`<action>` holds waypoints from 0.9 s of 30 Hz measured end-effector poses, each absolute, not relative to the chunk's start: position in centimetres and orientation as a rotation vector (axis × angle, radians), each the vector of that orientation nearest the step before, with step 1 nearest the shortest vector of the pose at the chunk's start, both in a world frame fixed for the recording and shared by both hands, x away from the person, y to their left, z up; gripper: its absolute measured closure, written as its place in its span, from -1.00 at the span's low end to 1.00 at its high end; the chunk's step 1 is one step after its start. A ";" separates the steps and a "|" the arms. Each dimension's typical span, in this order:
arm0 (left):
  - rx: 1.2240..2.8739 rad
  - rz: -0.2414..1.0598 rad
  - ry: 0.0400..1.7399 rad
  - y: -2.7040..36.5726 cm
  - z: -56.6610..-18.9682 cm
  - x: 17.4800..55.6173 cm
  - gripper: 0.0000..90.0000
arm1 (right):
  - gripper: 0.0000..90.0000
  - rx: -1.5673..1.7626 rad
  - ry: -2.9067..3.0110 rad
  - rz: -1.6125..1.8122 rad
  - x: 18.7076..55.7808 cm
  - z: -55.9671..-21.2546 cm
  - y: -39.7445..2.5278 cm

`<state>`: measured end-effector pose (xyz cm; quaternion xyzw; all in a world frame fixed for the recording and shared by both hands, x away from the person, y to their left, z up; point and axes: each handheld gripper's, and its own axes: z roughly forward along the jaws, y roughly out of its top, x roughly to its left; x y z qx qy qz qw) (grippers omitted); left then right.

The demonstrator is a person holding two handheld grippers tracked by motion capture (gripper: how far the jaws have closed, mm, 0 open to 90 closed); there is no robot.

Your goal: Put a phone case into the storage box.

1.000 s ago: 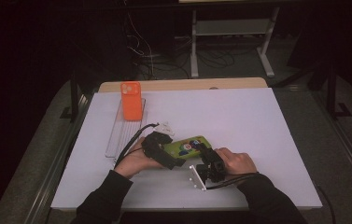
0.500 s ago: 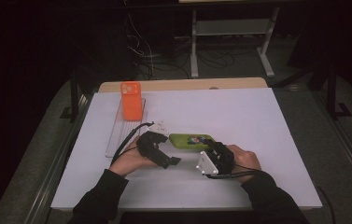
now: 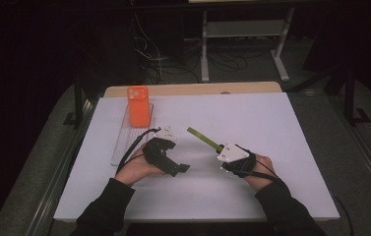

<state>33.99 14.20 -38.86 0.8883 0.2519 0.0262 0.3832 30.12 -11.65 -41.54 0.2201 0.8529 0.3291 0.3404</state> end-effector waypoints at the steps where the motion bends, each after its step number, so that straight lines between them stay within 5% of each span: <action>1: 2.269 0.072 0.640 14.2 -38.9 34.0 -1.00 | 0.68 0.600 2.223 0.878 30.2 -41.5 -11.8; 27: 2.193 0.082 0.725 13.9 -37.8 34.8 -1.00 | 0.68 1.140 2.290 1.273 32.0 -41.3 -14.3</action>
